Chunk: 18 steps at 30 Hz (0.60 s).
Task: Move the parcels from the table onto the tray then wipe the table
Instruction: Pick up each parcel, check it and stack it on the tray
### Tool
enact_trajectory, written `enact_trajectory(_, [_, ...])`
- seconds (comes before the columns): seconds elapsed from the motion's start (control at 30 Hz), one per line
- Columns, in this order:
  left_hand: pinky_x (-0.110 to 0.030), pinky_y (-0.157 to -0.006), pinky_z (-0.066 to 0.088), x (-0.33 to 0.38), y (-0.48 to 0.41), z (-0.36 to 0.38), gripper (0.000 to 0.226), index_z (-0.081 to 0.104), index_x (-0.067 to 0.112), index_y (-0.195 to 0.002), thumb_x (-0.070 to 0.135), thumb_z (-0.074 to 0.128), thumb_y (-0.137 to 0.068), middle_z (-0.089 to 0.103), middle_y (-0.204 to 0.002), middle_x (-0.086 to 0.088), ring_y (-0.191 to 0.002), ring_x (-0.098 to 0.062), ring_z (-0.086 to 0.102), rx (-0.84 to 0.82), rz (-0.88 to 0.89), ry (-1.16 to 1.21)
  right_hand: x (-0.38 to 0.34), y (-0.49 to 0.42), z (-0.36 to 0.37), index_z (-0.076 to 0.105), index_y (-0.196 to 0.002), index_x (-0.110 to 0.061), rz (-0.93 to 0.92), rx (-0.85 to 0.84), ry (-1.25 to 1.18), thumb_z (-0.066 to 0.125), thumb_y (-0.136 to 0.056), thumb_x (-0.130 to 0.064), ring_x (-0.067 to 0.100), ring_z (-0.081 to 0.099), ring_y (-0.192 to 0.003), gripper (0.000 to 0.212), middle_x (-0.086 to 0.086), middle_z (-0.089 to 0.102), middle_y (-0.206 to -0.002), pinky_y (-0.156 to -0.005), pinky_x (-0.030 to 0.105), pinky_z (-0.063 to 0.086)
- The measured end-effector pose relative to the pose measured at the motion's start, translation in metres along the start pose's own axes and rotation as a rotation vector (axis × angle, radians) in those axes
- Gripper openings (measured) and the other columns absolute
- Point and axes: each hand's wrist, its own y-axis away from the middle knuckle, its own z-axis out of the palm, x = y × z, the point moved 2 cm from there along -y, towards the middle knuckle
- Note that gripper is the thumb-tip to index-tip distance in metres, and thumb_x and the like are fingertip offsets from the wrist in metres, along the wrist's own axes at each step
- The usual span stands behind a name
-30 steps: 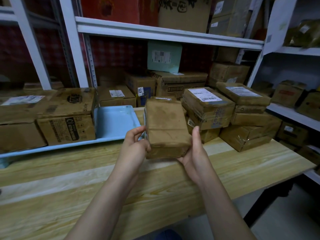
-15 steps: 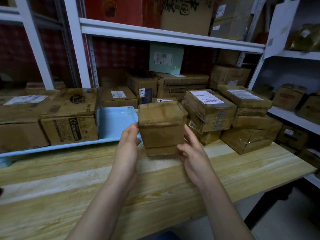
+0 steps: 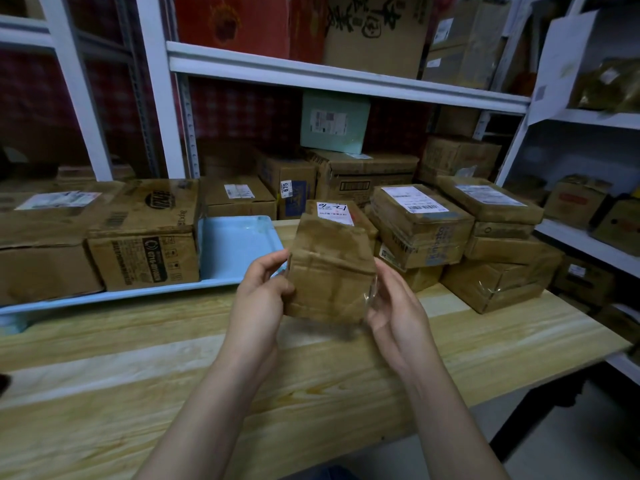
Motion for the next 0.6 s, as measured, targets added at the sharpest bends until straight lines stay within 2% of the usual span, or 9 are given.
enact_trajectory(0.07, [-0.026,-0.059,0.045,-0.001,0.0,0.0,0.05,0.063,0.014,-0.113,-0.012,0.033,-0.082,0.069,-0.094,-0.001,-0.074,-0.009,0.061,-0.002,-0.006,0.015,0.0,0.0,0.002,0.068,-0.112,-0.01,-0.015,0.016,-0.019,0.05,-0.098,-0.033,0.019,0.068,-0.101,0.032,0.008,0.075,-0.107,-0.078,0.031,0.058])
enact_trajectory(0.13, [-0.028,-0.06,0.043,-0.002,-0.001,-0.001,0.048,0.064,0.016,-0.109,-0.009,0.032,-0.082,0.07,-0.096,-0.003,-0.076,-0.01,0.061,0.007,-0.015,0.018,0.0,0.0,0.003,0.066,-0.115,-0.007,-0.02,0.012,-0.016,0.053,-0.089,-0.042,0.021,0.065,-0.102,0.045,0.011,0.073,-0.107,-0.078,0.031,0.057])
enact_trajectory(0.23, [-0.03,-0.061,0.042,-0.002,-0.002,-0.003,0.043,0.065,0.017,-0.109,-0.003,0.035,-0.084,0.07,-0.109,-0.009,-0.088,-0.016,0.06,0.018,-0.014,0.024,0.004,0.001,0.001,0.066,-0.114,-0.01,0.001,-0.024,0.028,0.055,-0.095,-0.029,0.02,0.065,-0.099,0.029,0.009,0.073,-0.107,-0.077,0.035,0.057])
enact_trajectory(0.3, [-0.03,-0.061,0.043,-0.002,-0.001,-0.003,0.041,0.065,0.015,-0.111,-0.001,0.036,-0.087,0.07,-0.107,-0.008,-0.086,-0.015,0.061,0.027,-0.009,0.035,0.007,0.002,0.002,0.065,-0.116,-0.013,0.03,-0.026,0.038,0.055,-0.098,-0.024,0.023,0.064,-0.105,0.023,0.008,0.073,-0.11,-0.083,0.042,0.055])
enact_trajectory(0.37, [-0.028,-0.061,0.043,-0.001,-0.001,-0.003,0.039,0.065,0.014,-0.112,-0.002,0.038,-0.088,0.071,-0.101,-0.004,-0.082,-0.011,0.061,0.033,0.004,0.032,0.008,0.004,0.005,0.063,-0.122,-0.012,0.076,-0.046,0.039,0.056,-0.095,-0.032,0.027,0.065,-0.109,0.034,0.009,0.073,-0.115,-0.089,0.051,0.054])
enact_trajectory(0.47, [-0.026,-0.067,0.045,0.001,0.0,-0.003,0.037,0.066,0.013,-0.11,-0.004,0.042,-0.088,0.07,-0.1,-0.001,-0.086,-0.011,0.061,0.047,0.036,0.01,0.01,0.006,0.007,0.058,-0.133,-0.012,0.169,-0.107,0.033,0.056,-0.089,-0.042,0.033,0.065,-0.118,0.053,0.014,0.069,-0.126,-0.09,0.058,0.054])
enact_trajectory(0.6, [-0.024,-0.076,0.048,0.005,0.004,-0.001,0.032,0.067,0.014,-0.103,-0.005,0.045,-0.09,0.069,-0.1,0.003,-0.086,-0.005,0.062,0.03,0.075,0.026,0.016,0.001,0.002,0.061,-0.131,-0.01,0.285,-0.059,-0.09,0.055,-0.096,-0.031,0.033,0.066,-0.116,0.041,0.016,0.069,-0.126,-0.098,0.061,0.049])
